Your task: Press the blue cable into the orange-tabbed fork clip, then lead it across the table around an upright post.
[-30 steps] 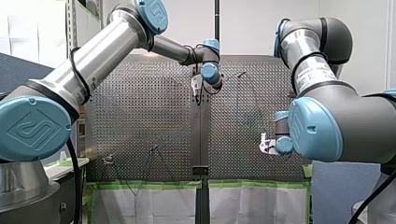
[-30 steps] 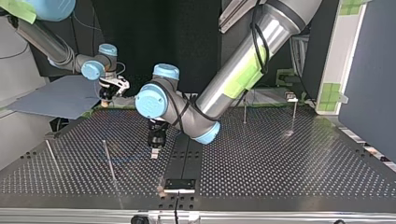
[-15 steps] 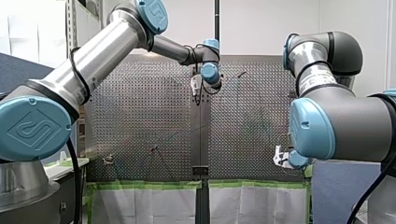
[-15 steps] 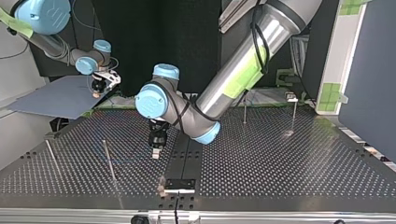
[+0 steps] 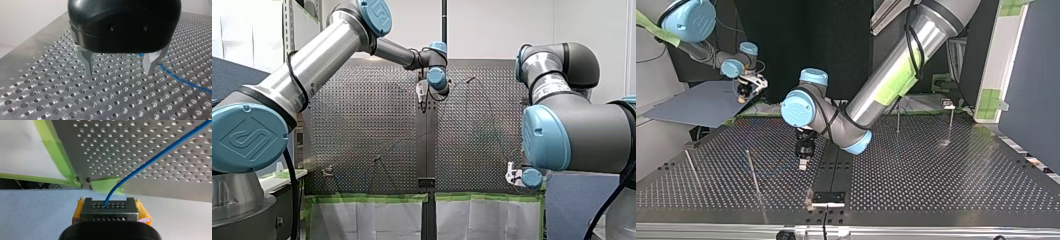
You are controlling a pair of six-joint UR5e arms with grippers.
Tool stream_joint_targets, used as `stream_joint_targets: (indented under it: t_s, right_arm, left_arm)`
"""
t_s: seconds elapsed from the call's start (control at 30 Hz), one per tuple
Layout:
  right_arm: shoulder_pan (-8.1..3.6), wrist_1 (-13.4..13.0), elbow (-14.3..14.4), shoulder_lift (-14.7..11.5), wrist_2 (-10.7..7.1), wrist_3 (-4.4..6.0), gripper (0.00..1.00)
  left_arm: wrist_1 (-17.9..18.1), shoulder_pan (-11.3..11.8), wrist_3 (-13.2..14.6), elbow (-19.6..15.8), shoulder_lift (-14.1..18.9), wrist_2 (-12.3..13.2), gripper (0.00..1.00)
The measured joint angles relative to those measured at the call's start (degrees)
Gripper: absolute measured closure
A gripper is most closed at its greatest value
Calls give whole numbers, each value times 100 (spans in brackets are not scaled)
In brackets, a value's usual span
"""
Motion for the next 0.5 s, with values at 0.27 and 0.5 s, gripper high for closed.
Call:
stream_joint_targets:
  t_s: [0.27, 0.5]
  right_arm:
    - [15, -158, -53, 139, -16, -33, 100]
    - [-5, -405, -80, 236, -96, -51, 100]
  left_arm:
    - [-117, -7, 0, -2, 0, -82, 0]
    - [-257, -15, 2, 0, -1, -89, 0]
